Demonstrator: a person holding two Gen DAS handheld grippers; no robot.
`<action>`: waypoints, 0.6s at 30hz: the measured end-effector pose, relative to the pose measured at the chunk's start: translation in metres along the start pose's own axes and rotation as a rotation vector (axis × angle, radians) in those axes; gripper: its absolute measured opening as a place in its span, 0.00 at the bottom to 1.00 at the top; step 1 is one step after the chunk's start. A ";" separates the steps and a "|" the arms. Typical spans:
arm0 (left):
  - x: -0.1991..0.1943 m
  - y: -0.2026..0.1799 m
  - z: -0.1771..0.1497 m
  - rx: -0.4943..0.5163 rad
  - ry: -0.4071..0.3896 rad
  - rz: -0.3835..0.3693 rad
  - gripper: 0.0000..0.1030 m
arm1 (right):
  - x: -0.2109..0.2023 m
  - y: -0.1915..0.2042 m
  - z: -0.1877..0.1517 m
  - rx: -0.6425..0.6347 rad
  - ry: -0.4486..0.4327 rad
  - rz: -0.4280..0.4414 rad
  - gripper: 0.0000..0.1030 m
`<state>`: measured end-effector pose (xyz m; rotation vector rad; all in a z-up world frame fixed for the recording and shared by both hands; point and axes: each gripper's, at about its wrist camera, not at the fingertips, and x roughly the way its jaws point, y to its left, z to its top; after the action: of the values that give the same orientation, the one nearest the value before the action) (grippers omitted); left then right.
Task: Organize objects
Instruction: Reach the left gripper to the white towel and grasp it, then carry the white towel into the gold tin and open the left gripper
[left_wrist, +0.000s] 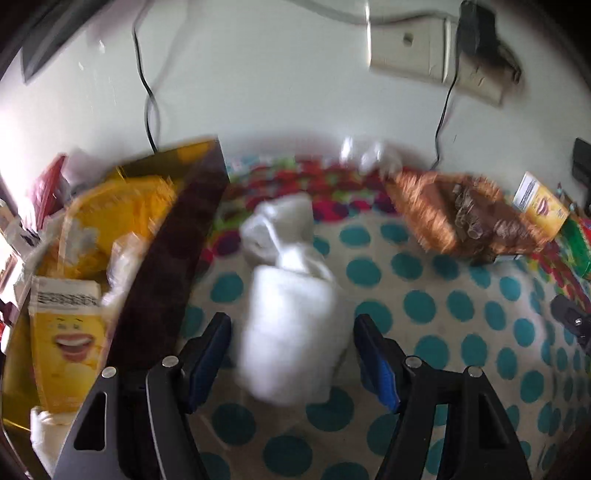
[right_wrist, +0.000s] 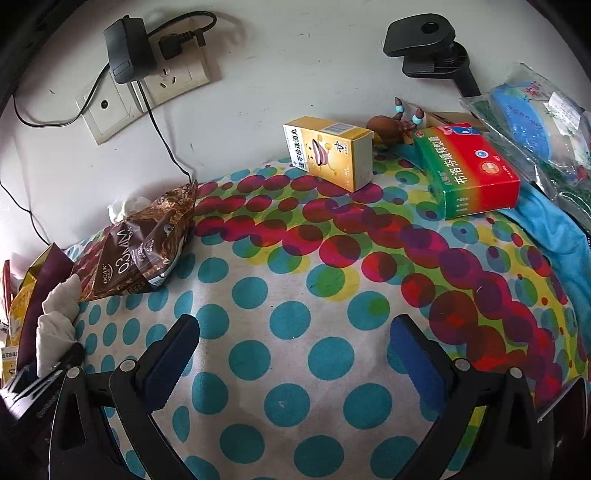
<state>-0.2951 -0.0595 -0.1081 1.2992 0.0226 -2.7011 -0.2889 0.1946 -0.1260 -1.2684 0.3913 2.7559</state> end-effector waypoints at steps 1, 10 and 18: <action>0.000 0.001 0.001 -0.012 -0.004 -0.006 0.70 | 0.000 0.000 0.000 0.001 0.000 -0.003 1.00; 0.000 0.007 0.001 -0.040 0.004 -0.010 0.59 | 0.000 0.000 0.000 -0.002 0.001 -0.003 1.00; -0.004 0.010 0.000 -0.063 -0.007 0.013 0.42 | 0.000 0.001 0.000 -0.006 0.004 -0.008 1.00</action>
<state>-0.2910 -0.0687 -0.1047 1.2673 0.0971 -2.6708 -0.2895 0.1936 -0.1260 -1.2735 0.3779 2.7501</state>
